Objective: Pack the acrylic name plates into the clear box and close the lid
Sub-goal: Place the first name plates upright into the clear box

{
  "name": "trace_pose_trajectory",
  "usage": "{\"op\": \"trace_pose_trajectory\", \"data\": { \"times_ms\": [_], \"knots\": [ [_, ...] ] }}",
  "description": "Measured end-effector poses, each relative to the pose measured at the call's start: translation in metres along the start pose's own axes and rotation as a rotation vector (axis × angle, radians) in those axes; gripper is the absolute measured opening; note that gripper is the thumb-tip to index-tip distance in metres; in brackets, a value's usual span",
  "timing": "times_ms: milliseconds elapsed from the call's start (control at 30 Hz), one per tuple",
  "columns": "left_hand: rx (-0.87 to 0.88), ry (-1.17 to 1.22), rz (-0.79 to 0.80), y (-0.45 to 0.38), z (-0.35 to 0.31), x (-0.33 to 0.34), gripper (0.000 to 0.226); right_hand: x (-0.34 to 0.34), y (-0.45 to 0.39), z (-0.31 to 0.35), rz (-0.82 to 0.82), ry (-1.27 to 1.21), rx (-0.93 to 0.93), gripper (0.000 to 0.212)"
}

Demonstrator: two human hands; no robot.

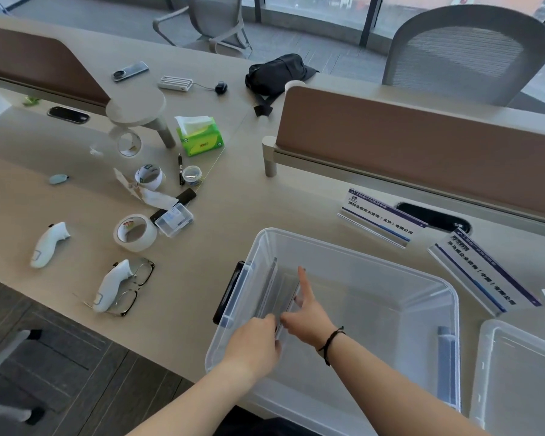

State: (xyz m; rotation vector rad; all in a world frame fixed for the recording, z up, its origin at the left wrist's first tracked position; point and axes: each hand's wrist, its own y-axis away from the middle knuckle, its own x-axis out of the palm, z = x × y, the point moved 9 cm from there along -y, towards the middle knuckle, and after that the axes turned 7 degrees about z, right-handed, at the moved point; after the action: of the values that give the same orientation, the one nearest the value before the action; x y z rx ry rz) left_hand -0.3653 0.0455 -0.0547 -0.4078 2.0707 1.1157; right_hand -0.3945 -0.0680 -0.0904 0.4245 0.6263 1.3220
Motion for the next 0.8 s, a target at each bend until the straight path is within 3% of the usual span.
{"op": "trace_pose_trajectory", "data": {
  "times_ms": [800],
  "knots": [
    [0.054, -0.145, -0.113, 0.006, -0.004, -0.012, 0.034, 0.015, -0.010, 0.004, 0.072, -0.028, -0.013, 0.109]
  ]
}}
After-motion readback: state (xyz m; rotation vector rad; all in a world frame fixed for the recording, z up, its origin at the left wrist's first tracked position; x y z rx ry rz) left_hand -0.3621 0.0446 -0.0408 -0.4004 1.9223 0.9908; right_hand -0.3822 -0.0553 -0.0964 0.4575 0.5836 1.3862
